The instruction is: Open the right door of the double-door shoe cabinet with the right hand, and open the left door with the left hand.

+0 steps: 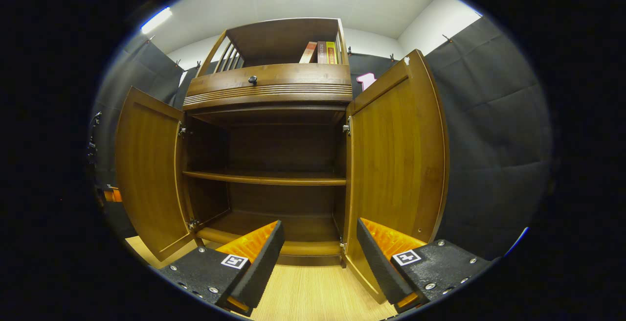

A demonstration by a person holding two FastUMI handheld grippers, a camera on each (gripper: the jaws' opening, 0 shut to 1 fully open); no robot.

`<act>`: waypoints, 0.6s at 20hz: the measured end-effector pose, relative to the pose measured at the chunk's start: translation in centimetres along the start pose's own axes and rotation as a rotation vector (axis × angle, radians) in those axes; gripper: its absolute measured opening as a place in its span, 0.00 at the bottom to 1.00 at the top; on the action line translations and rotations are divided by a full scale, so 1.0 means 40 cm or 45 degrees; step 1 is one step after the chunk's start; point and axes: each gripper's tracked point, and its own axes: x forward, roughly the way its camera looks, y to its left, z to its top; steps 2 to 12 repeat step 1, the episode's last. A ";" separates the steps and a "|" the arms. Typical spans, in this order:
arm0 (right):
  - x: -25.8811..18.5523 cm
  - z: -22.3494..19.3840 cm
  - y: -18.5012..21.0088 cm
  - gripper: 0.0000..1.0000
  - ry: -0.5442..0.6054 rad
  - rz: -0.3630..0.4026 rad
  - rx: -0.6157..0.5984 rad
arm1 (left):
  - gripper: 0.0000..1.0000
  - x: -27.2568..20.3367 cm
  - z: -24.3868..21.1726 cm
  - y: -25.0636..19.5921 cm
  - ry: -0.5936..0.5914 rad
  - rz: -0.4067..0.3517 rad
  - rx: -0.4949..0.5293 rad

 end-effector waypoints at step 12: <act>-0.001 -0.001 0.003 1.00 0.001 0.002 -0.003 | 0.05 -0.002 0.000 0.004 0.000 -0.002 -0.009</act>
